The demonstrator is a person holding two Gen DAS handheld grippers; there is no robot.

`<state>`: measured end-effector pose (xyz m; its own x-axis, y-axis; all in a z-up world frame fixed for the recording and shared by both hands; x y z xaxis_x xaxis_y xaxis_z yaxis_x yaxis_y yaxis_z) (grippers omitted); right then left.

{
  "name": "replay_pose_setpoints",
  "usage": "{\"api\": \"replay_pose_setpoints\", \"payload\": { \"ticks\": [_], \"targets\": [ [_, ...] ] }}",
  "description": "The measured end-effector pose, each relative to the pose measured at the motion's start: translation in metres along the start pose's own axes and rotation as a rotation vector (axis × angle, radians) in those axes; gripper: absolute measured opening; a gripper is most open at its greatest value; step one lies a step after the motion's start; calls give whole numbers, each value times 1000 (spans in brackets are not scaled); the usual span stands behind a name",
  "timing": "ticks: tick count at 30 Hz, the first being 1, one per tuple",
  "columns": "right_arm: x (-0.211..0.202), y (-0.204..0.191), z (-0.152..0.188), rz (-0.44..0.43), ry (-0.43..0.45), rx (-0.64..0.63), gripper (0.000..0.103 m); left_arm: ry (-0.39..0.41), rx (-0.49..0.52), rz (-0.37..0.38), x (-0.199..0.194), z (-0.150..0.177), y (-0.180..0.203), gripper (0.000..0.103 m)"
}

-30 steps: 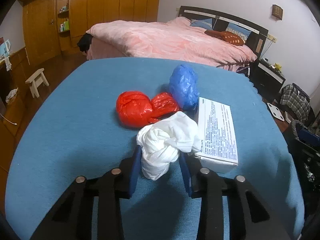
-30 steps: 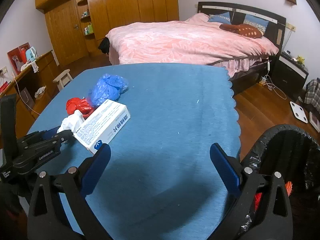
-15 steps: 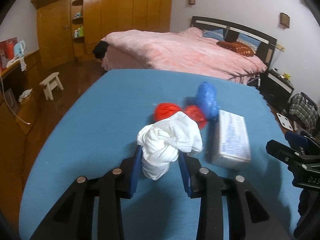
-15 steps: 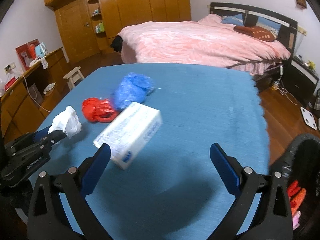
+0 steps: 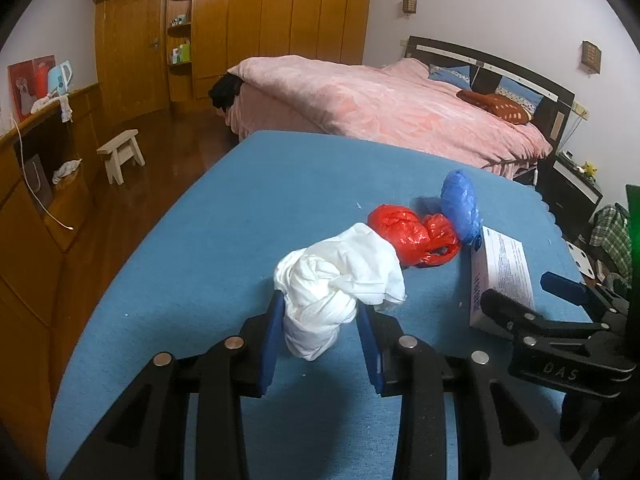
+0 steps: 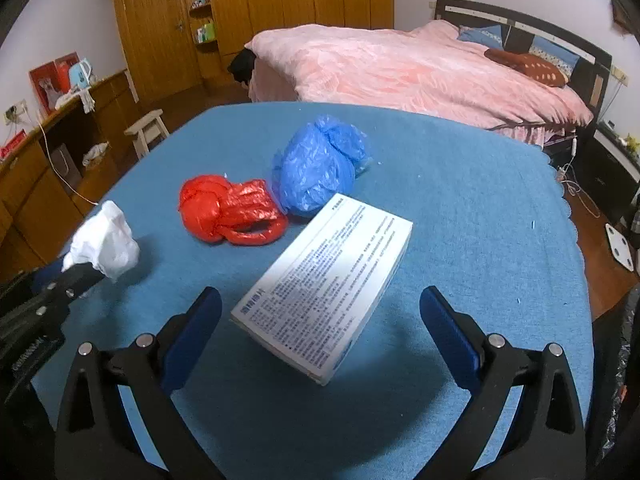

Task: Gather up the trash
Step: 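Grasp the white medicine box with the right tool while the left tool holds the cloth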

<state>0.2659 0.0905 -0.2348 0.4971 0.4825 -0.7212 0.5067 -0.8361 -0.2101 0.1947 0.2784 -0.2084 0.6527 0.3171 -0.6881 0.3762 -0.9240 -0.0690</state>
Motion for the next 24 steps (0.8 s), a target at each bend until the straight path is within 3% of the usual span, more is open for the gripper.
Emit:
{"api": "replay_pose_setpoints", "payload": {
  "ticks": [10, 16, 21, 22, 24],
  "targets": [
    [-24, 34, 16, 52, -7, 53, 97, -6, 4, 21, 1, 4, 12, 36],
    [-22, 32, 18, -7, -11, 40, 97, -14, 11, 26, 1, 5, 18, 36],
    [-9, 36, 12, 1, -14, 64, 96, -14, 12, 27, -4, 8, 21, 36],
    [-6, 38, 11, 2, -15, 70, 95, -16, 12, 28, -6, 8, 22, 36],
    [-1, 41, 12, -1, -34, 81, 78, -18, 13, 28, -6, 8, 23, 36]
  ]
}}
Point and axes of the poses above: each gripper's, at about its wrist camera, not at the fingertips, and x roughly the way its jaws point, y to its right, z to its underside, the point moved 6 cm from there along x, roughly the way its jaws point, and after that the axes turned 13 degrees about -z, right-handed, at the moved point
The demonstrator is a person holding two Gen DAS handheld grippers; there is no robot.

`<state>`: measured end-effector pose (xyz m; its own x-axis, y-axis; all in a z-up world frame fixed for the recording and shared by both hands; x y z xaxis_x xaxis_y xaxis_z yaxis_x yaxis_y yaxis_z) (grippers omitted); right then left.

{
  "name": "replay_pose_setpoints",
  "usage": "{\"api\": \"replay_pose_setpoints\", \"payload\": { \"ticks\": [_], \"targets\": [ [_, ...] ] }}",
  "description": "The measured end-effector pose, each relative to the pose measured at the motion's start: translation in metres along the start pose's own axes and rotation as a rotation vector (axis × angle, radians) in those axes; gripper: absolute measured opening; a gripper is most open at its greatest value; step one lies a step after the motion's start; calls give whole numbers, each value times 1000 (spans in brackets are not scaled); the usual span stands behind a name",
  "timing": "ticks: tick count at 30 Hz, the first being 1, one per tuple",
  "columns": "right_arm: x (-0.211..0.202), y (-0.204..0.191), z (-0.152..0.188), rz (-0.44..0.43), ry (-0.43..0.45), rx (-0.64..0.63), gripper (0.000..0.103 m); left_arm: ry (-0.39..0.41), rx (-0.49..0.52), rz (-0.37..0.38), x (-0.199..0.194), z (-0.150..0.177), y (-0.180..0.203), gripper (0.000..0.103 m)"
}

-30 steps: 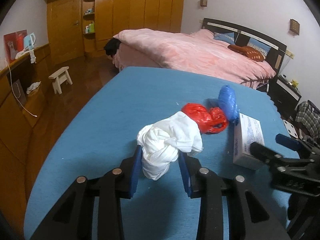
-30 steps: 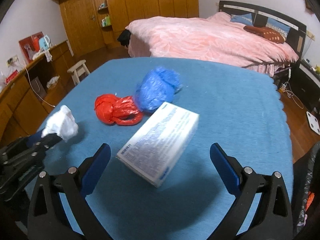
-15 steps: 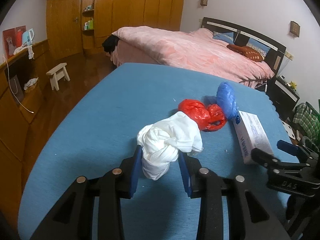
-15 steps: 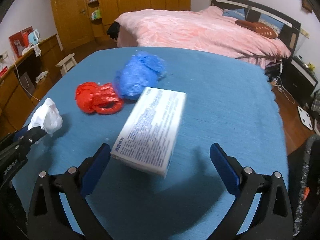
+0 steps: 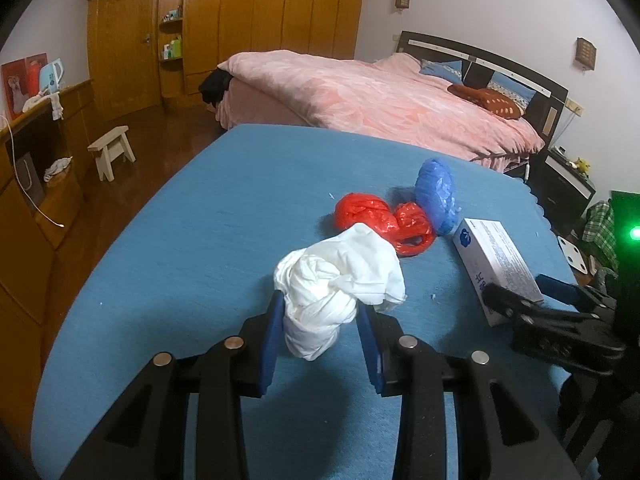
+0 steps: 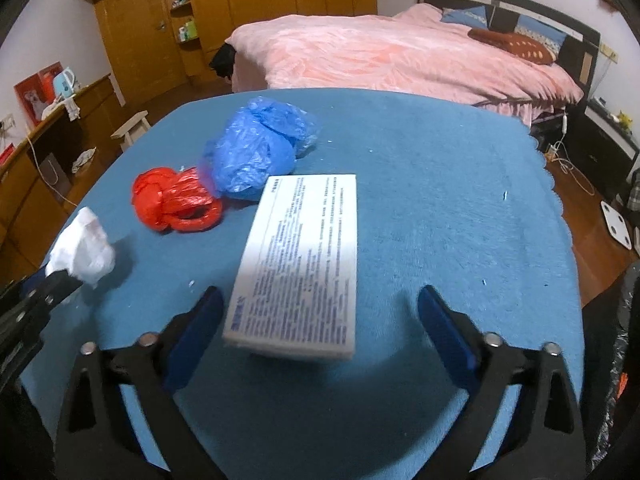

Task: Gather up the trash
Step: 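Grasp the white medicine box with the right tool while the left tool holds the cloth, then carry the cloth and box toward the trash bin with both tools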

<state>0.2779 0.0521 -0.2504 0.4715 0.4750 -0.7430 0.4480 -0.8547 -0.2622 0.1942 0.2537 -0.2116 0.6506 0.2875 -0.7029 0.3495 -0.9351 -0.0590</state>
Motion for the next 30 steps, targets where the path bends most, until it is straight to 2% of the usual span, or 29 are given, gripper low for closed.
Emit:
{"api": "replay_pose_setpoints", "payload": {
  "ticks": [2, 5, 16, 30],
  "targets": [
    [3, 3, 0, -1, -14, 16, 73, -3, 4, 1, 0, 0, 1, 36],
    [2, 4, -1, -2, -9, 10, 55, -2, 8, 0, -1, 0, 4, 36],
    [-23, 9, 4, -29, 8, 1, 54, 9, 23, 7, -9, -5, 13, 36],
    [-85, 35, 3, -46, 86, 44, 54, 45, 75, 60, -30, -11, 60, 36]
  ]
}}
Point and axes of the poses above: each gripper's, at about its wrist camera, not at the fingertips, and x roughly the way its jaws point, y to its right, z to its underside, the point moved 6 cm from there along x, roughly the way its jaws point, and after that the axes turned 13 degrees about -z, right-handed, at the moved point
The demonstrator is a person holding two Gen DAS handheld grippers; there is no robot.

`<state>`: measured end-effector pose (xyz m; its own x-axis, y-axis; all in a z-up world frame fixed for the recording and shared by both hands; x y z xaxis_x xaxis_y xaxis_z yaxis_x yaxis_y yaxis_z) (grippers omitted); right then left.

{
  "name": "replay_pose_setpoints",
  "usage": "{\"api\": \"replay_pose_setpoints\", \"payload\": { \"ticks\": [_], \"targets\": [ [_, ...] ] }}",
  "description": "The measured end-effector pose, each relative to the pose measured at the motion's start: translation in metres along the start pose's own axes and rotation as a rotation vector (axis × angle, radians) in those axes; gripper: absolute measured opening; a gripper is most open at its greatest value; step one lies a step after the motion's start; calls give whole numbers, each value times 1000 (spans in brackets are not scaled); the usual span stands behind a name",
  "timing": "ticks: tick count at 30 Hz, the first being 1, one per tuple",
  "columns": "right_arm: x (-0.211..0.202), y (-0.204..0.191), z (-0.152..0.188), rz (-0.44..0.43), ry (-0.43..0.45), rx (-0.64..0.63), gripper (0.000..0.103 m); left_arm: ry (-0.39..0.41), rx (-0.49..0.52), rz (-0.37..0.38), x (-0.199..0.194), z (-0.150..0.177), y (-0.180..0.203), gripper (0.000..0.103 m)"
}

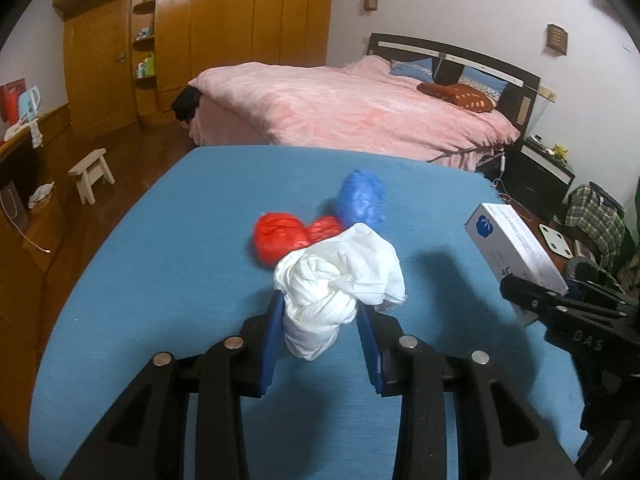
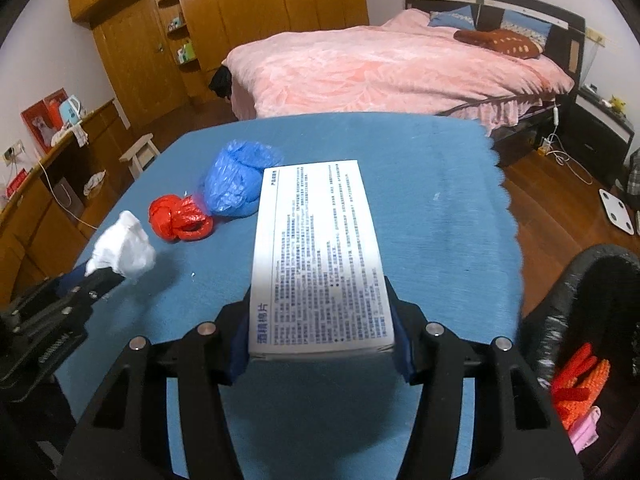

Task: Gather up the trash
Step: 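Carry the cloth and box toward the trash bin with both tools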

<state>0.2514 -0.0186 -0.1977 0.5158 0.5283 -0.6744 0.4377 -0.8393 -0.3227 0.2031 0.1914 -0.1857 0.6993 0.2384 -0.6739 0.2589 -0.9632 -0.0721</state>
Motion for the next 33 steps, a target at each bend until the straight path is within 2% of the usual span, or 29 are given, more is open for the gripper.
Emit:
{"api": "replay_pose_setpoints", "payload": {
  "ticks": [17, 26, 33],
  "targets": [
    [-77, 22, -17, 5, 113, 20, 54, 64, 32, 62, -31, -20, 57, 36],
    [-126, 37, -17, 22, 174, 30, 54, 106, 59, 95, -64, -32, 90, 36],
    [-168, 56, -10, 55, 216, 41, 54, 136, 83, 147, -96, -38, 125, 36]
  ]
}}
Point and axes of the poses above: each gripper's, at about its wrist camera, not at the fingertips, and x roughly the way its jaws point, y to its right, z to its underside, the point moved 6 cm from there along x, roughly the way its jaws point, and after that the axes turned 13 degrees about -z, right-handed, at the moved point
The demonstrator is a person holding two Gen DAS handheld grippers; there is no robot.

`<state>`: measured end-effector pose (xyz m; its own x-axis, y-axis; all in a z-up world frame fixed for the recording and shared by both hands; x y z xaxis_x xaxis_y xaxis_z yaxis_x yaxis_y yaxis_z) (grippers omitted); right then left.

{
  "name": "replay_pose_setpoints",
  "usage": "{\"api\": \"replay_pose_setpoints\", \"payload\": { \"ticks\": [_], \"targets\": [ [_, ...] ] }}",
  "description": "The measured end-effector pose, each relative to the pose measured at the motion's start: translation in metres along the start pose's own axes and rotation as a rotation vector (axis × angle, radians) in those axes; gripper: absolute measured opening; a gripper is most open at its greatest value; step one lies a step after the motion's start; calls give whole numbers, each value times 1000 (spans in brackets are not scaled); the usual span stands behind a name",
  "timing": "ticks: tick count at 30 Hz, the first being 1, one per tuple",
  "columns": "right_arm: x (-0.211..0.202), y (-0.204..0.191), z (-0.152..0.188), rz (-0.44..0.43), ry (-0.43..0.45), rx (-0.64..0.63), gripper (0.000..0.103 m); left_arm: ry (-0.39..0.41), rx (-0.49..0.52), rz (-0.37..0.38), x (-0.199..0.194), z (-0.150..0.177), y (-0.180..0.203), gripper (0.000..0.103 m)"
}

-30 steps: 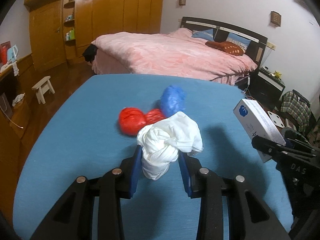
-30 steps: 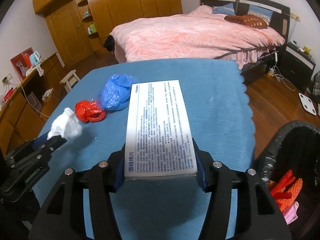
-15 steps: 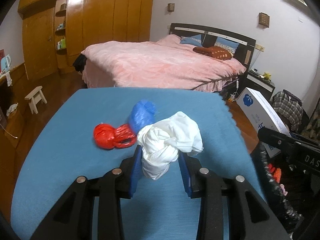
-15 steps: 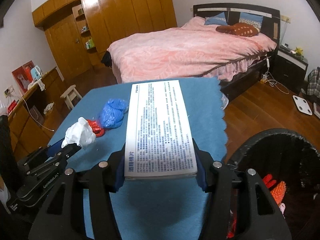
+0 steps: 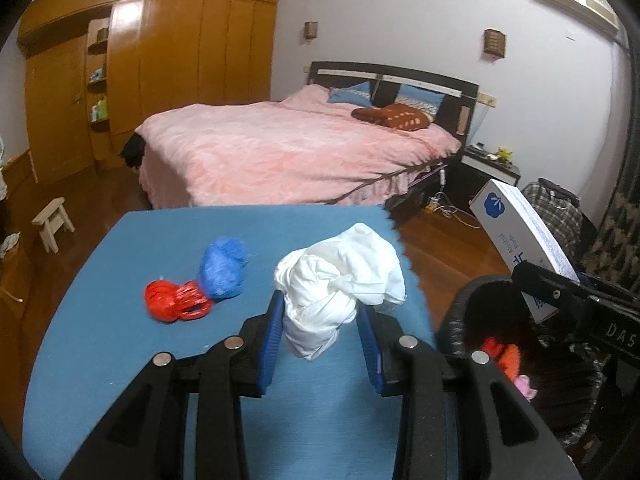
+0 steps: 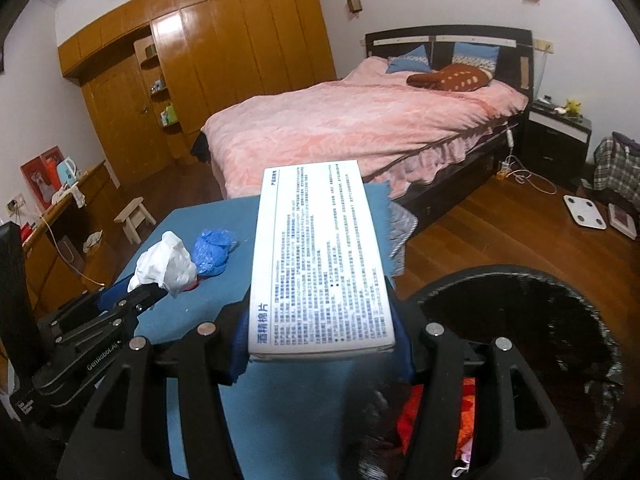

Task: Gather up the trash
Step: 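Carry the cloth and box toward the trash bin with both tools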

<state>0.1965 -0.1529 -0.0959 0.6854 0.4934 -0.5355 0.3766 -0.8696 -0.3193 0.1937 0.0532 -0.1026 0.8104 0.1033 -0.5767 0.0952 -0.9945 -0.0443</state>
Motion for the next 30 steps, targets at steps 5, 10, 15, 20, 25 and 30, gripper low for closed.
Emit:
{"api": "replay_pose_setpoints", "payload": {
  "ticks": [5, 10, 15, 20, 25, 30],
  "targets": [
    [-28, 24, 4, 42, 20, 7, 54, 19, 28, 48, -13, -5, 30, 36],
    [-50, 49, 10, 82, 40, 29, 54, 30, 59, 93, -22, -7, 61, 36],
    [-71, 75, 19, 132, 69, 62, 54, 34, 89, 130, -27, -4, 90, 36],
    [-88, 100, 33, 203, 84, 99, 54, 28, 127, 171, -29, 4, 117, 36],
    [-99, 132, 51, 265, 80, 157, 54, 17, 163, 217, -27, 12, 142, 37],
    [-103, 152, 63, 299, 78, 195, 54, 7, 197, 256, -23, 18, 169, 37]
  ]
}}
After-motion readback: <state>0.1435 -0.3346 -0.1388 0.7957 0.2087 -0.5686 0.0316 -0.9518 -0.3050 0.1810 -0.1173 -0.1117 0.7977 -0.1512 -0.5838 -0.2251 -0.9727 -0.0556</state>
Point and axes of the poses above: each gripper's, at about its wrist camera, not at the fingertips, and x roughly the way its jaws point, y to its right, z to its underside, the point moved 6 cm from there along x, roughly the way its jaws point, and after that the axes turned 13 degrees about -z, right-handed, at the moved point
